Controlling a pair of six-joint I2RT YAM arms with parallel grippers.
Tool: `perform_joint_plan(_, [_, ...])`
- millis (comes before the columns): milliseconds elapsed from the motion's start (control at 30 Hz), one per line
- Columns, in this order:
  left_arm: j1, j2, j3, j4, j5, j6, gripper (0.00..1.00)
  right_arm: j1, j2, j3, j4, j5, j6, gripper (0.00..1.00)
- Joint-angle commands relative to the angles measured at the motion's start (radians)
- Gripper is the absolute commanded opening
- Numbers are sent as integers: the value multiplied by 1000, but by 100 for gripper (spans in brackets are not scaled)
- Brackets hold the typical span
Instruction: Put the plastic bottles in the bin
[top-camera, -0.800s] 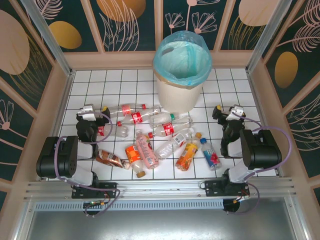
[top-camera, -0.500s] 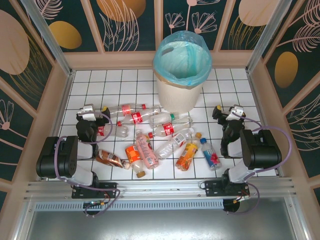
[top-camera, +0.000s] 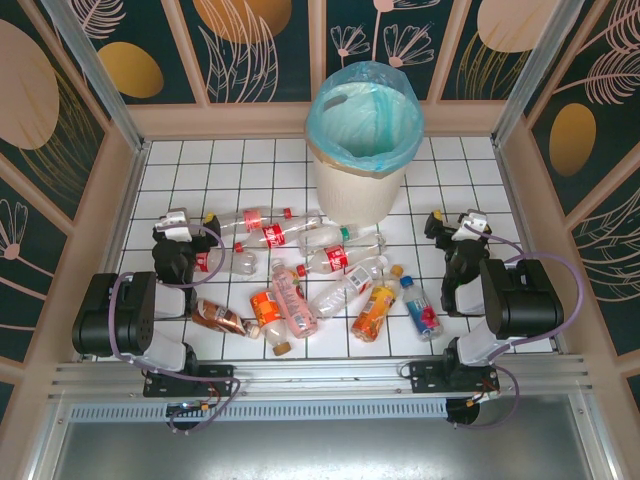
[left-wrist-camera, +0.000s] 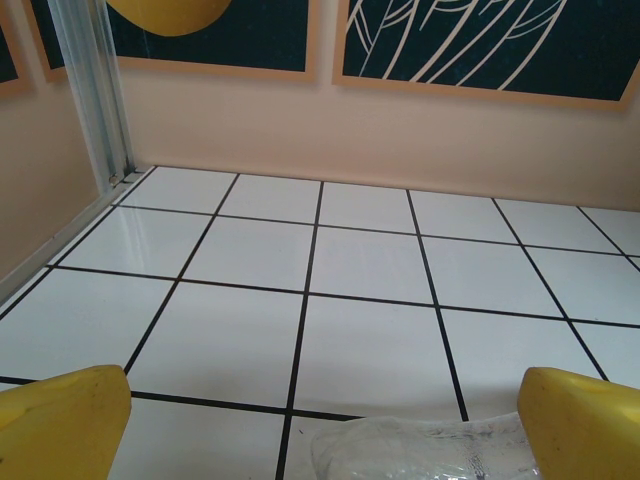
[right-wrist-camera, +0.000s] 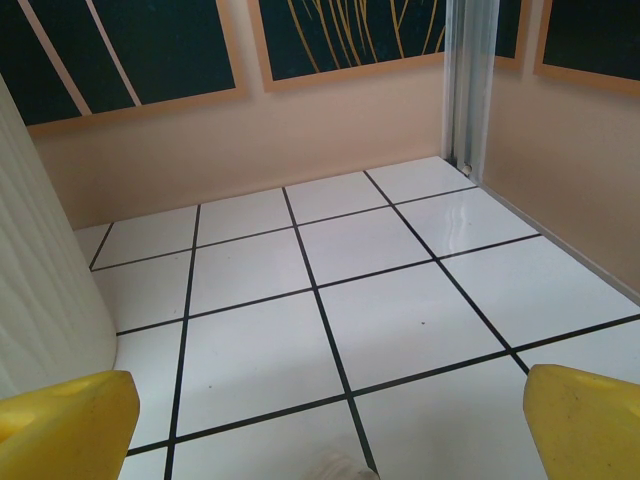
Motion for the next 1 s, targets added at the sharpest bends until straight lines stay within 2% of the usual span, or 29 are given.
perform_joint_plan(0, [2,6,14,7,-8,12,99,7,3,6,1,5,-4,99])
perform_joint_plan(233, [2,0,7,17,-10,9,99,-10,1,8,-7,-23,6,99])
perform_joint_plan(333, [3,-78,26,-88,-79,-19,99,-8,-17,-13,20,-27,1,99])
perform_joint_plan(567, [3,-384,35,-293,-115,-27,97,33,-304,45,-304,0,-22,99])
perform_joint_plan(633, [3,-465,71,-401,-131,-44,97,43,-387,85,-450,-15,13,97])
perform_joint_plan(733, [2,-556,159,-587,-107,-75,95,54,-473,231,-823,-59,106,93])
perform_joint_plan(867, [0,-626,296,-802,48,-106,86,72,-486,458,-1300,-156,242,86])
perform_joint_plan(967, [-39,-627,382,-901,200,-100,80,97,-494,549,-1504,-294,298,78])
